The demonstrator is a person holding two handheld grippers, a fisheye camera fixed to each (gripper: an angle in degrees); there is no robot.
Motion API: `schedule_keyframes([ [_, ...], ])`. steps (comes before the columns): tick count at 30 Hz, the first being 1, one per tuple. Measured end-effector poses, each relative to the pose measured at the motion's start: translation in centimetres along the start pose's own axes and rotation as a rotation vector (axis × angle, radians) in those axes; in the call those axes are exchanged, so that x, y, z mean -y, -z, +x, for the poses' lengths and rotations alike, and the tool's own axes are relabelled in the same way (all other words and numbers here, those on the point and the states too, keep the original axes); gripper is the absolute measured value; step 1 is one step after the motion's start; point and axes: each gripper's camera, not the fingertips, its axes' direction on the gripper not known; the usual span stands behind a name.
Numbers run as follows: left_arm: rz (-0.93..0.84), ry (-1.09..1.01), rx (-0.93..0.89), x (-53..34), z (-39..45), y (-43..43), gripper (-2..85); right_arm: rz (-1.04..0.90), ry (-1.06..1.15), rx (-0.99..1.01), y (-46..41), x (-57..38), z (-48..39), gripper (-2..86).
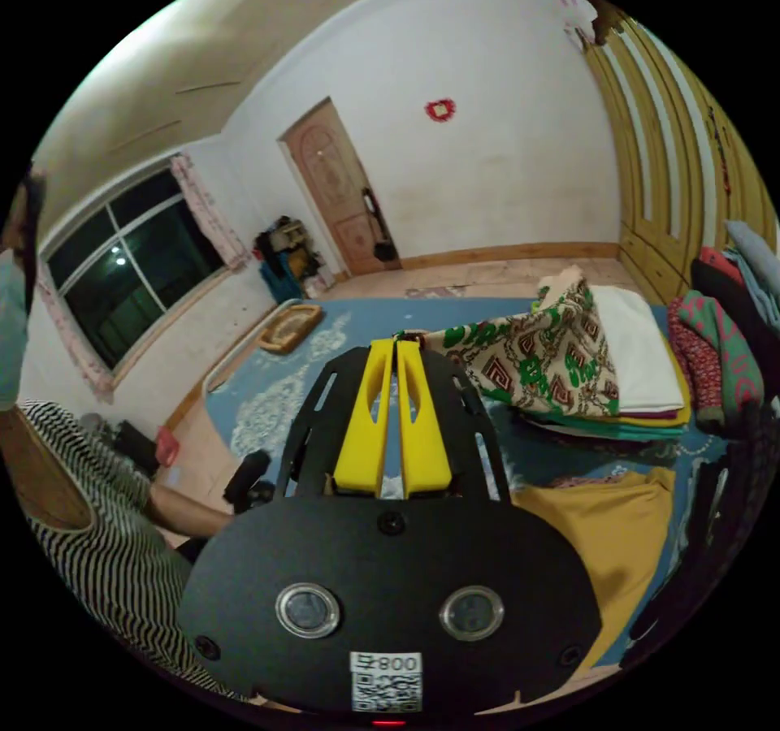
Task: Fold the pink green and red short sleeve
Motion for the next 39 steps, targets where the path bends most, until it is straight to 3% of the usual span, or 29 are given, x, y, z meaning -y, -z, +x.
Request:
schedule_keyframes([
  [7,0.198,0.141,-0.054,-4.2,3.4,14.6,7.1,-0.012,-0.015,0.239,3.1,-0.7,-8.3,0.2],
  [15,0.335,0.0,-0.102,-6.7,13.3,26.7,12.9,-0.051,0.047,0.347,4.3,0.7,-17.4,0.2],
  [21,0.445,-0.075,0.08,-7.3,20.3,35.2,14.3,-0.051,0.08,0.371,5.9,-0.1,-23.0,0.2],
  [27,0.436,-0.062,0.136,-6.0,23.8,40.8,12.2,-0.046,0.062,0.387,7.7,-2.2,-26.3,0.2],
  [32,0.399,-0.074,0.031,-5.0,27.0,44.2,1.9,-0.049,0.041,0.377,8.7,-3.9,-27.9,0.2],
  [39,0.488,-0.107,0.069,-6.0,31.8,50.8,0.4,-0.044,0.022,0.426,8.9,-6.1,-29.7,0.2],
])
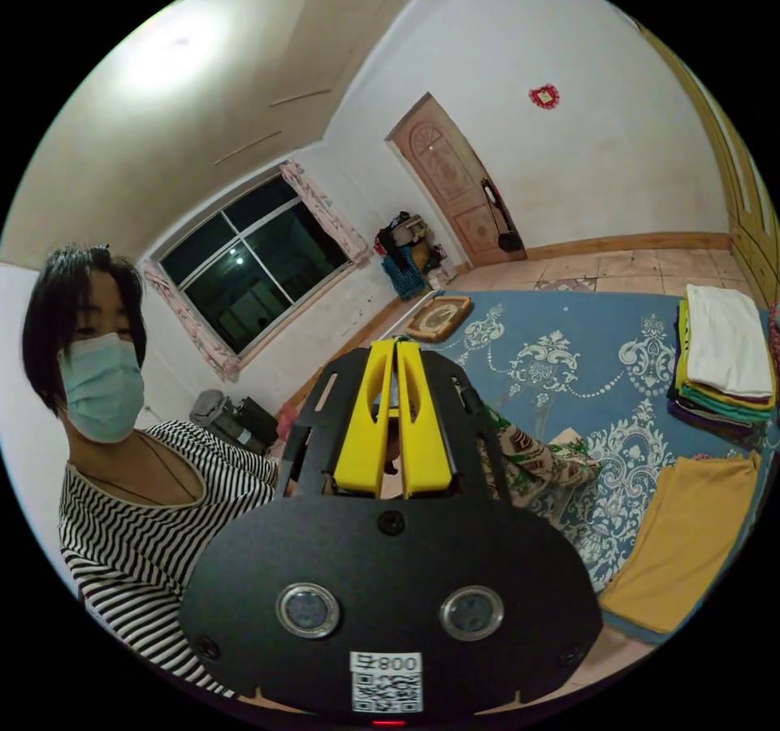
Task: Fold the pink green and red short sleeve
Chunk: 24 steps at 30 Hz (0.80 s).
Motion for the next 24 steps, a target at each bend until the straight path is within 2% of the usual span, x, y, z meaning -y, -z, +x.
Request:
schedule_keyframes([
  [8,0.282,-0.082,0.111,5.2,3.7,12.9,0.1,0.033,0.065,0.131,-2.2,-0.4,-1.8,0.1],
  [16,0.487,-0.177,0.287,11.1,5.8,22.0,0.1,0.073,0.206,0.235,-6.3,1.8,-3.4,0.1],
  [20,0.494,-0.206,0.341,15.2,5.4,23.1,0.2,0.118,0.189,0.192,-7.4,1.8,-1.1,0.2],
  [24,0.351,-0.168,0.391,17.9,2.2,19.8,0.4,0.147,-0.022,0.115,-8.8,-0.4,7.0,0.2],
])
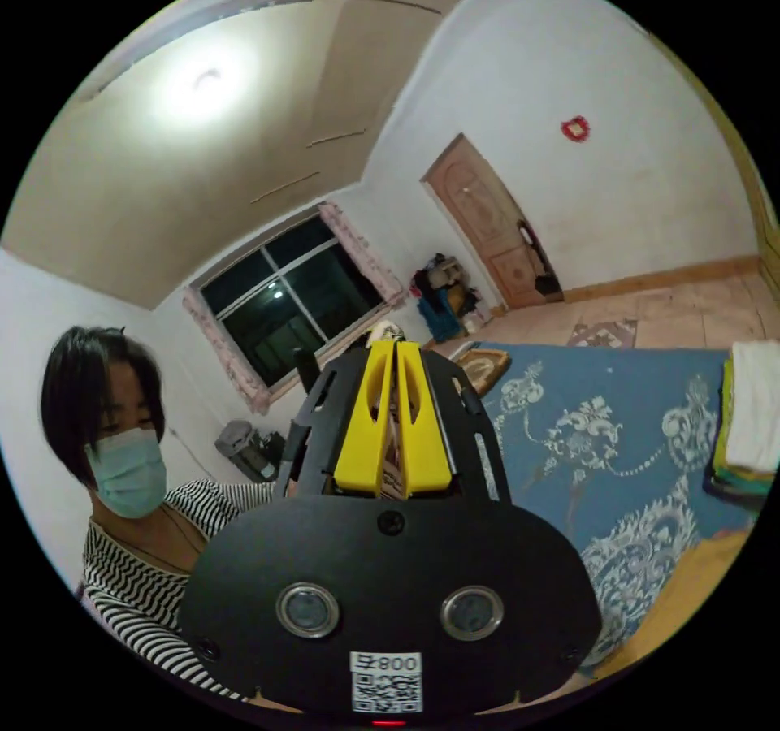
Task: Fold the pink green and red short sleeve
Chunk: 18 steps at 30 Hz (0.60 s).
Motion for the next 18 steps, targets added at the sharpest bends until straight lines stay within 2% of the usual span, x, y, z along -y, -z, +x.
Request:
schedule_keyframes([
  [5,-0.459,0.081,0.056,-6.8,-4.6,-10.4,1.7,-0.106,-0.345,-0.344,-0.4,-5.8,14.2,0.4],
  [7,-0.585,0.137,0.012,-10.8,-6.2,-12.1,3.0,-0.157,-0.58,-0.458,0.1,-10.8,21.5,0.4],
  [9,-0.688,0.177,-0.046,-14.7,-7.3,-12.7,4.4,-0.184,-0.723,-0.521,0.6,-14.9,25.4,0.4],
  [14,-0.886,0.385,-0.062,-24.6,-9.9,-10.5,7.2,-0.276,-0.794,-0.504,0.0,-23.9,29.5,1.1],
  [18,-0.878,0.566,-0.048,-27.7,-11.8,-8.8,8.6,-0.41,-0.826,-0.389,-3.8,-29.9,30.3,3.6],
])
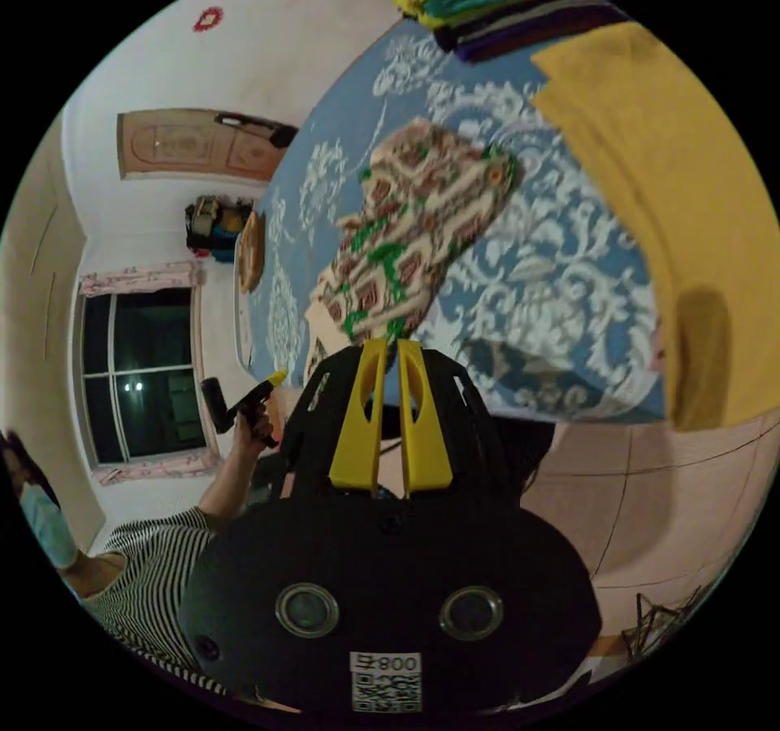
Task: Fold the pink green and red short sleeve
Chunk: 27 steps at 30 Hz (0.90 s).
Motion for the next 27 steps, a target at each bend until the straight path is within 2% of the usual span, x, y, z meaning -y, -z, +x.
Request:
schedule_keyframes([
  [2,-0.019,0.074,-0.042,-0.2,-1.5,-0.7,9.1,-0.06,0.003,0.04,-2.7,-0.3,0.4,4.7],
  [9,-0.082,0.102,-0.073,1.1,-2.6,-2.5,9.7,-0.137,-0.085,0.103,-9.4,0.6,3.5,5.5],
  [16,-0.104,0.113,-0.093,2.6,-3.2,-2.9,8.3,-0.1,-0.163,0.166,-10.7,1.2,7.0,3.7],
  [27,-0.092,0.104,-0.238,2.8,-0.8,-1.9,6.3,-0.085,-0.179,0.196,-10.0,1.4,9.8,0.4],
])
